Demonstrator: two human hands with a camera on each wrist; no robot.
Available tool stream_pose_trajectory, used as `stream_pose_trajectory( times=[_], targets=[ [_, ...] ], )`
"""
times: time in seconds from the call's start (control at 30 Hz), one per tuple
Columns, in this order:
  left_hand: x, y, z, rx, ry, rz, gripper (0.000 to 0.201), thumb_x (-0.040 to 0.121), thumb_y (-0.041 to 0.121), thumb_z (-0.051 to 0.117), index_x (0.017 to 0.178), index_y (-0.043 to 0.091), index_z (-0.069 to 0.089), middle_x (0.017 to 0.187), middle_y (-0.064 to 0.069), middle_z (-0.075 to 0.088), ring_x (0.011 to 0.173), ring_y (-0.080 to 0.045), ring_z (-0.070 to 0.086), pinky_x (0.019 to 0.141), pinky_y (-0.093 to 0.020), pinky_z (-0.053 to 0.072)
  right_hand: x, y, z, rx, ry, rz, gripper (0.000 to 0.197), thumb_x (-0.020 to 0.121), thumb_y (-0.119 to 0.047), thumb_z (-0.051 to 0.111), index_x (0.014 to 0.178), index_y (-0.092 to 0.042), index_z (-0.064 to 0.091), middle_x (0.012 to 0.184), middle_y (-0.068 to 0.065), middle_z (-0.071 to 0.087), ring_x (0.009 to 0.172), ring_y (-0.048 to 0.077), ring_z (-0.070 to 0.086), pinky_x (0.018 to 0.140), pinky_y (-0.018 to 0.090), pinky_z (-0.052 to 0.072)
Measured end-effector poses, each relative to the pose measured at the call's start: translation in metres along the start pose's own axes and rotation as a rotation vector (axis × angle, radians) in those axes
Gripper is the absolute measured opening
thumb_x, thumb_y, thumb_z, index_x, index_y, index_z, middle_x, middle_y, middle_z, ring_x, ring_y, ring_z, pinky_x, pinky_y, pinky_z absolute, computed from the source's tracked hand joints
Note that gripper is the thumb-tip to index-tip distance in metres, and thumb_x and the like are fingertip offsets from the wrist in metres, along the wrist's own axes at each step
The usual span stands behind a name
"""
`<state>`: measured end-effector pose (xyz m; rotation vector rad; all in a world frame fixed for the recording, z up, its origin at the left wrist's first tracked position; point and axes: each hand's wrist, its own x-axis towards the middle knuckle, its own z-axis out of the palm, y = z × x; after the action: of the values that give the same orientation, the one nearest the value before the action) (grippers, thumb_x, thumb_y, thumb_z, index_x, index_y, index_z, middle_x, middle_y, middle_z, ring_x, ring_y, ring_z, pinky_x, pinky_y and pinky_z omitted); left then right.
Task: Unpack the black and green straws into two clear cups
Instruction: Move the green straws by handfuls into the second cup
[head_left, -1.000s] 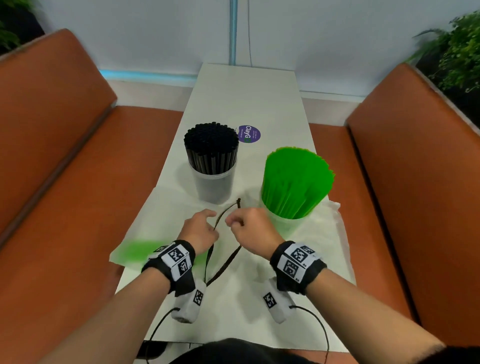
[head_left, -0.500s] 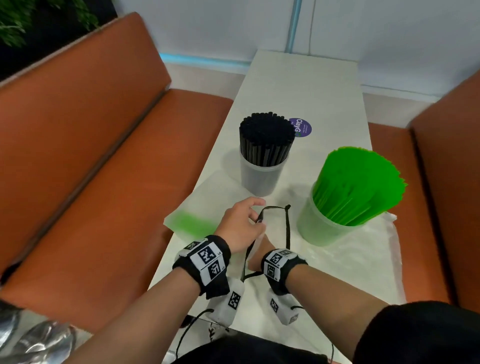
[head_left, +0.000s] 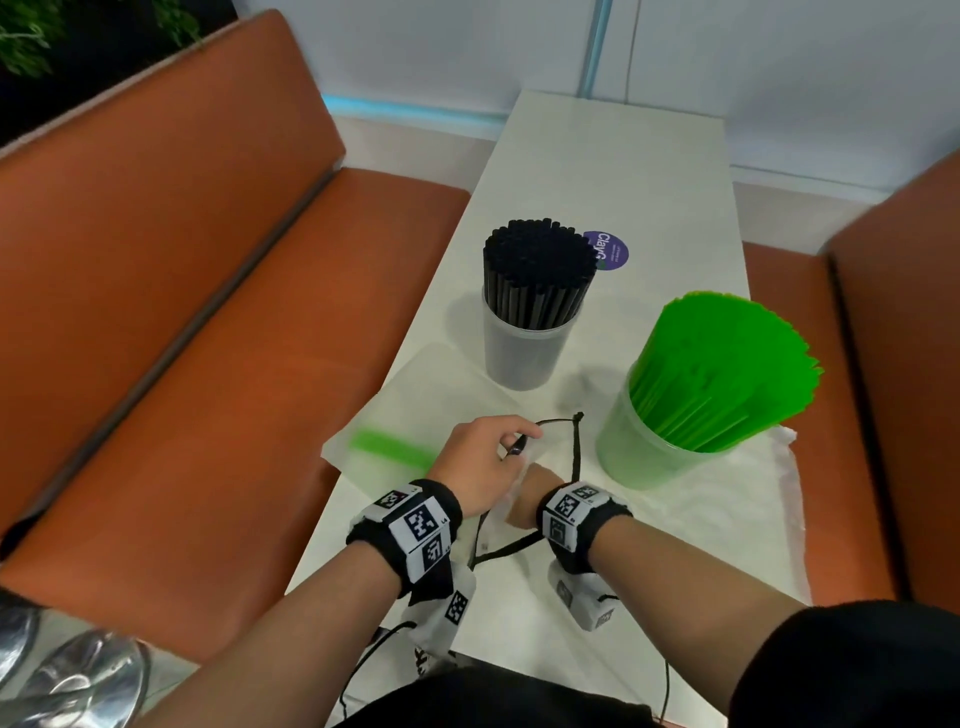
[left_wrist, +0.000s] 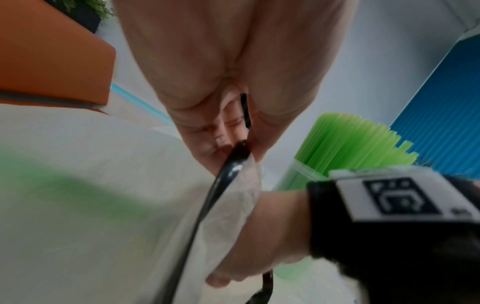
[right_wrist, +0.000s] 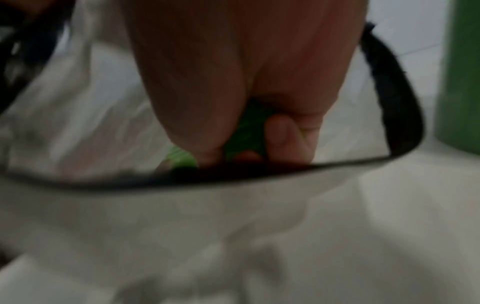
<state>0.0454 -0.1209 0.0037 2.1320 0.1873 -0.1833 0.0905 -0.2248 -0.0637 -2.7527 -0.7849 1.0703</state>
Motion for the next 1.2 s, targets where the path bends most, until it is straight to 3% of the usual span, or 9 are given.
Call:
stream_pose_trajectory(
  times=[0.1,0.2,0.27,0.33,0.43,0.53,0.7,1.03,1.2],
  targets=[
    [0.001,-0.006,0.002,-0.018,0.07,-0.035,0.029,0.09,0.008,0.063,0.106,0.029,0.075,0.096,0.001,0.062,0.069,-0.006,0.058,0.057,-0.004,0.043,-0.009,0.011,-0.019,0.191,-0.001,-0.095,0.035,0.094,-0.015,0.055,0.128,-0.005,0.057,0.128,0.013,0.061,0.113,0.028,0.059,0.085,0.023,0.041],
    [0.002,-0.012,0.003,-0.016,0.107,-0.066,0.032,0.089,0.0,0.061,0.104,0.024,0.075,0.093,0.0,0.06,0.067,-0.011,0.06,0.051,-0.007,0.047,-0.016,0.023,-0.035,0.108,-0.077,-0.048,0.021,0.094,-0.021,0.055,0.107,-0.007,0.066,0.098,0.009,0.071,0.063,0.014,0.06,0.049,0.016,0.044],
    [0.002,-0.014,0.004,-0.009,0.107,-0.091,0.033,0.089,-0.003,0.06,0.104,0.022,0.075,0.092,0.0,0.059,0.072,-0.019,0.063,0.057,-0.012,0.053,-0.019,0.031,-0.04,0.041,-0.066,-0.024,0.017,0.093,-0.026,0.056,0.085,-0.012,0.062,0.076,0.003,0.066,0.048,0.01,0.052,0.037,0.017,0.038],
    [0.004,-0.014,0.007,0.01,0.095,-0.109,0.033,0.09,-0.003,0.059,0.106,0.02,0.075,0.092,0.0,0.059,0.08,-0.022,0.063,0.069,-0.024,0.059,-0.026,0.042,-0.042,0.046,-0.01,-0.032,0.021,0.09,-0.033,0.062,0.081,-0.015,0.055,0.073,-0.001,0.059,0.061,0.016,0.056,0.046,0.02,0.039],
    [0.01,-0.016,0.012,0.073,0.098,-0.097,0.029,0.09,0.003,0.062,0.105,0.024,0.074,0.091,0.002,0.062,0.085,-0.015,0.06,0.074,-0.011,0.043,-0.041,0.064,-0.038,0.017,0.024,-0.002,0.029,0.088,-0.045,0.066,0.084,-0.018,0.055,0.077,-0.002,0.055,0.072,0.019,0.056,0.058,0.027,0.04],
    [0.018,-0.012,0.015,0.086,0.094,-0.1,0.029,0.091,0.006,0.061,0.107,0.027,0.073,0.094,0.003,0.064,0.089,-0.014,0.059,0.077,-0.01,0.039,-0.058,0.096,-0.027,0.089,0.016,0.051,0.035,0.085,-0.052,0.066,0.074,-0.022,0.052,0.074,-0.003,0.056,0.064,0.014,0.052,0.055,0.027,0.039],
    [0.024,-0.007,0.019,0.073,0.068,-0.091,0.033,0.09,0.002,0.059,0.111,0.025,0.071,0.102,0.001,0.063,0.079,-0.021,0.06,0.091,-0.037,0.054,-0.099,0.15,-0.007,0.104,0.087,0.15,0.033,0.086,-0.054,0.063,0.08,-0.023,0.058,0.079,0.0,0.06,0.07,0.018,0.055,0.058,0.029,0.038],
    [0.035,0.024,0.027,-0.156,0.24,-0.059,0.018,0.098,0.034,0.052,0.111,0.032,0.064,0.126,-0.002,0.053,0.105,-0.012,0.051,0.094,-0.026,0.035,-0.152,0.203,0.017,0.329,0.275,0.238,0.035,0.079,-0.054,0.071,0.061,-0.027,0.056,0.062,-0.005,0.057,0.05,0.002,0.046,0.045,0.015,0.033],
    [0.026,0.052,0.042,-0.375,0.14,0.039,0.035,0.097,0.043,0.042,0.101,0.027,0.072,0.106,0.005,0.073,0.103,-0.013,0.065,0.101,-0.038,0.047,-0.145,0.181,0.004,0.416,0.321,0.127,0.029,0.079,-0.05,0.074,0.064,-0.028,0.061,0.066,-0.007,0.062,0.053,0.002,0.05,0.05,0.015,0.036]
  ],
)
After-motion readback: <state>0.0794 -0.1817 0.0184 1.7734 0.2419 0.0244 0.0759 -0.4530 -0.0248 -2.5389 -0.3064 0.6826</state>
